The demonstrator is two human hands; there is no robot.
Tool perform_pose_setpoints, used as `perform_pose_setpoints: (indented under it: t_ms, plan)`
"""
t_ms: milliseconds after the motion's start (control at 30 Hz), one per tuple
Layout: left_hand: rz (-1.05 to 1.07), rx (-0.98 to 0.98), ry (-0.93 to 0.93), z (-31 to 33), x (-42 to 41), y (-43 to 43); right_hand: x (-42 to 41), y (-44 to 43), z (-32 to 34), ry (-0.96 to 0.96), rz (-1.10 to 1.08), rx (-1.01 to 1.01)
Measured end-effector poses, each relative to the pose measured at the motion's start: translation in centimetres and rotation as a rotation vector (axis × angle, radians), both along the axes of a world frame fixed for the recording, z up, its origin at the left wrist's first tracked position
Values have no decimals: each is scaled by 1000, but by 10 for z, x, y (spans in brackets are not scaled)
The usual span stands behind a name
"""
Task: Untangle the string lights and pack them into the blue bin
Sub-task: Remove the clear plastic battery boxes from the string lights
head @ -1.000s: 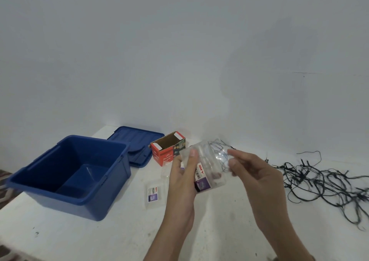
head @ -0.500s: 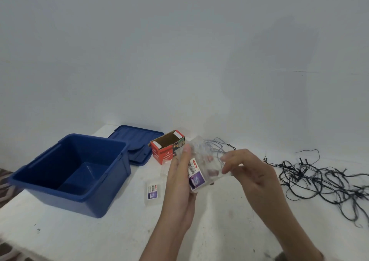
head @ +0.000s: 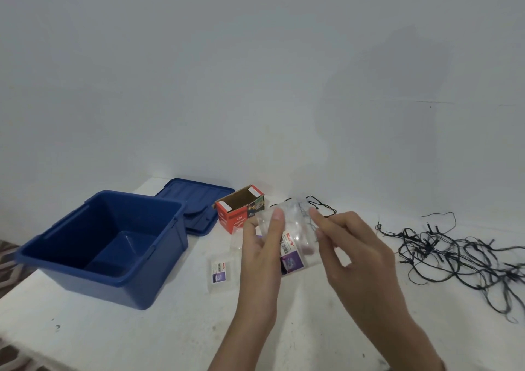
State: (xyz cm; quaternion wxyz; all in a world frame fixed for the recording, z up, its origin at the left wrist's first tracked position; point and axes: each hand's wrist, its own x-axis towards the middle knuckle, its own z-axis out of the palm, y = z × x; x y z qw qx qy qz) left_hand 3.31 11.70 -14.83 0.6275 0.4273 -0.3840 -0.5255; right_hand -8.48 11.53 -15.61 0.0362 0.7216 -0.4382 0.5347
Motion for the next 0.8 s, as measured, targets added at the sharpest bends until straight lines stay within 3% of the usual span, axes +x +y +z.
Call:
perform_pose_setpoints:
  t_ms: [133, 533, 800]
  plan:
    - [-13, -8, -7, 2, 1, 2, 0, -1, -2, 128, -89, -8]
    - [-9, -3, -62, 5, 7, 1, -10, -10, 8, 346, 114, 68]
    - [-36, -22, -53, 3, 12, -4, -14, -12, 9, 388, 152, 71]
